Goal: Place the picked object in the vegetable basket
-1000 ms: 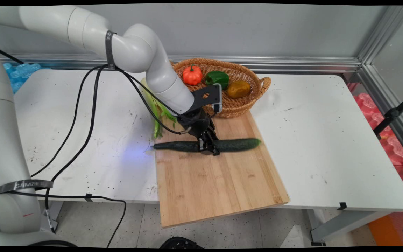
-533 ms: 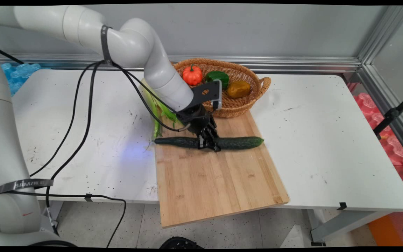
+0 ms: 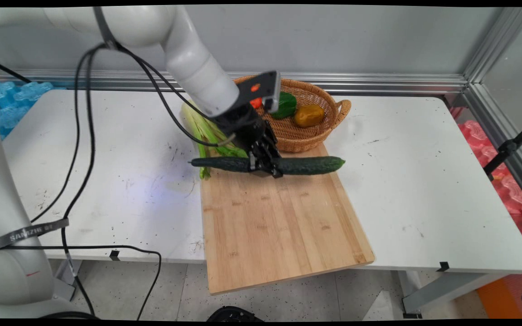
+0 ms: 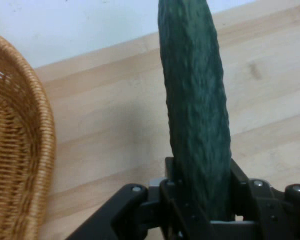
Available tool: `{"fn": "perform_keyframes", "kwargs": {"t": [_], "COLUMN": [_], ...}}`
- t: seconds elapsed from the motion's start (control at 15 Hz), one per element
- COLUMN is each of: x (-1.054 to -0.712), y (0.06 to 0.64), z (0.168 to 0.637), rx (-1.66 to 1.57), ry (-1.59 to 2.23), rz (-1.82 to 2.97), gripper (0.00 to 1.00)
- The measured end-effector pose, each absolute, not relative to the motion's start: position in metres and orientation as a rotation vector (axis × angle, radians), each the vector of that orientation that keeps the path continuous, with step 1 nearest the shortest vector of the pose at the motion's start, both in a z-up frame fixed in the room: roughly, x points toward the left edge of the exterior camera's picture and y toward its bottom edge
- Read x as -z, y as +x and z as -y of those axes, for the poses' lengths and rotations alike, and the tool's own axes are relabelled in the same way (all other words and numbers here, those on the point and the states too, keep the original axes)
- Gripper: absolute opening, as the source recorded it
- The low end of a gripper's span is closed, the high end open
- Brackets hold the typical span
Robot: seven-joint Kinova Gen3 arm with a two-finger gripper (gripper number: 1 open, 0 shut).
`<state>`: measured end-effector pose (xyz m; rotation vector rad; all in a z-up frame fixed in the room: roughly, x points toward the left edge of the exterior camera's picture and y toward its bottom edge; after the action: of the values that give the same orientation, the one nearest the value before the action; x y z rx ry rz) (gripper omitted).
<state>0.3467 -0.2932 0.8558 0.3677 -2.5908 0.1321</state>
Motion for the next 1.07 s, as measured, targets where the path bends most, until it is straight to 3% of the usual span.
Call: {"fn": "perform_keyframes", "kwargs": {"t": [0.53, 1.07], "x": [-0.930, -0.980], "y": [0.380, 0.421], "z": [0.288, 0.300], "rx": [-0.181, -0.254], "ry": [0.333, 0.311], "rz": [2.588, 2.632], "gripper": [0.00, 0.00]}}
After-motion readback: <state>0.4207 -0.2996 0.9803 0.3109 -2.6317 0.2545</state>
